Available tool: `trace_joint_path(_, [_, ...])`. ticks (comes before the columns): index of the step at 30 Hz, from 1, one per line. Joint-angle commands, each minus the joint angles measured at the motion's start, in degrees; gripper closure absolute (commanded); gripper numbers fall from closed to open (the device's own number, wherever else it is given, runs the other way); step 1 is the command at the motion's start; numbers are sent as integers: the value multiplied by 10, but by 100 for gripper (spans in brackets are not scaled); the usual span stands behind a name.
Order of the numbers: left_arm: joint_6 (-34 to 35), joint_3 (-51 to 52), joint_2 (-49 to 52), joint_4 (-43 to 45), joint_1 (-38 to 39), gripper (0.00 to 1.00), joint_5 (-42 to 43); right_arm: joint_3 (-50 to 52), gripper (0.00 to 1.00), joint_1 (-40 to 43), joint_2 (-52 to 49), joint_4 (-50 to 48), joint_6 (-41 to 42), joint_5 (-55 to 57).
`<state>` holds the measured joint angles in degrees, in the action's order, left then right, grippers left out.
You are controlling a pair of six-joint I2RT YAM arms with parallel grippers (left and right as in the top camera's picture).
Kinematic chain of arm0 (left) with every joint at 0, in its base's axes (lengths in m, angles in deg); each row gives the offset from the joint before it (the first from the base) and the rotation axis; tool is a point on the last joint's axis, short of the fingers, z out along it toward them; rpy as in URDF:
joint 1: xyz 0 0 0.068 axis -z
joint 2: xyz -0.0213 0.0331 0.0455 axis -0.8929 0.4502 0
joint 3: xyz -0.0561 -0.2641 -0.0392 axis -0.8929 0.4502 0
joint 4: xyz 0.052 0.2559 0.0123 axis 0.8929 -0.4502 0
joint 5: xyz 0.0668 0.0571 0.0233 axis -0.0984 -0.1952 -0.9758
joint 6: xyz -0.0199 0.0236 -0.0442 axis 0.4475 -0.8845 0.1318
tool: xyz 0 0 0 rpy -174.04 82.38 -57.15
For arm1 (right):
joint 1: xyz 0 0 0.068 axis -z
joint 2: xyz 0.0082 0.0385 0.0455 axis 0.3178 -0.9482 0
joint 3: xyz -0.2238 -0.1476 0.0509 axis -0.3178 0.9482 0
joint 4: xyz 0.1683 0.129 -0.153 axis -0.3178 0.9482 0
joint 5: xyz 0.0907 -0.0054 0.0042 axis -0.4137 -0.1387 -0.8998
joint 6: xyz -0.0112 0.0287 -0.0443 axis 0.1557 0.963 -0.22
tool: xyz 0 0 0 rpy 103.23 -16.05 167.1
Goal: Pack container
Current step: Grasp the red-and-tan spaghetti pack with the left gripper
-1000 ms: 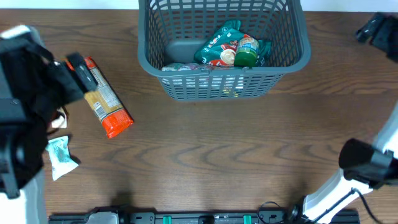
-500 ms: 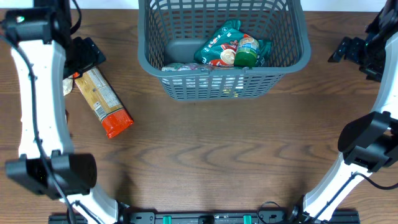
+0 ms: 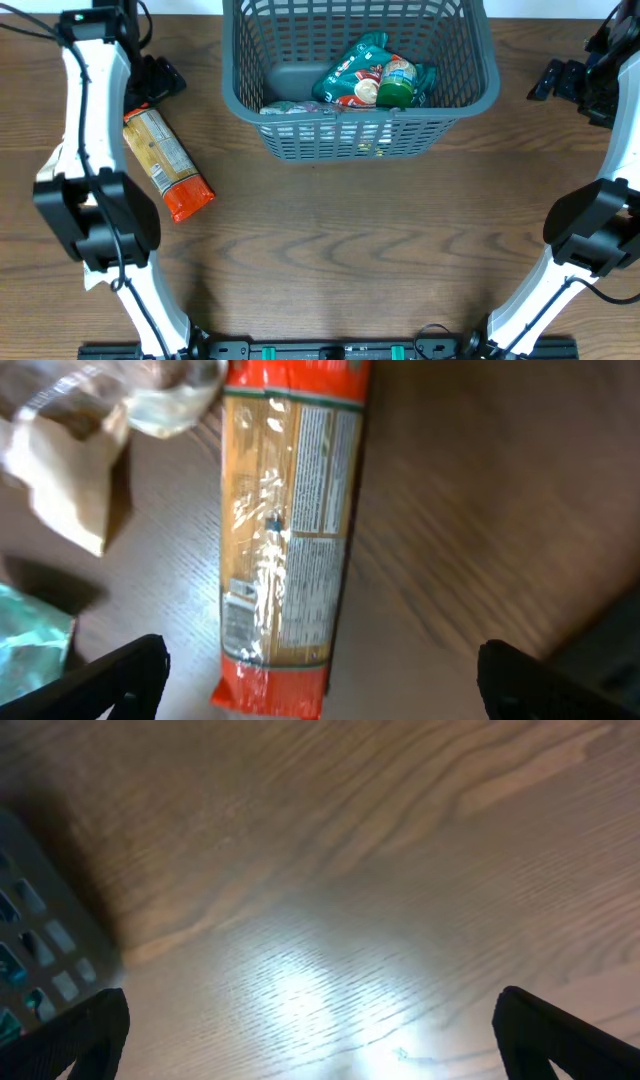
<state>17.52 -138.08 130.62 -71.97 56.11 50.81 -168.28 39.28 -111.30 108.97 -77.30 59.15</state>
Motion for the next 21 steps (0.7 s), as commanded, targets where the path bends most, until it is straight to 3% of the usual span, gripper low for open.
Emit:
trace_joint_path(1, [3,14,31,1,-15,2,4,1,1,-1,0,-4,-10,4])
trace_joint_path(9, [-27,84,41,52,-41,2,11,1,1,-1,0,-16,-10,4])
trace_joint_path(21, [-69,247,41,197,-42,2,33,1,1,-1,0,-9,-10,4])
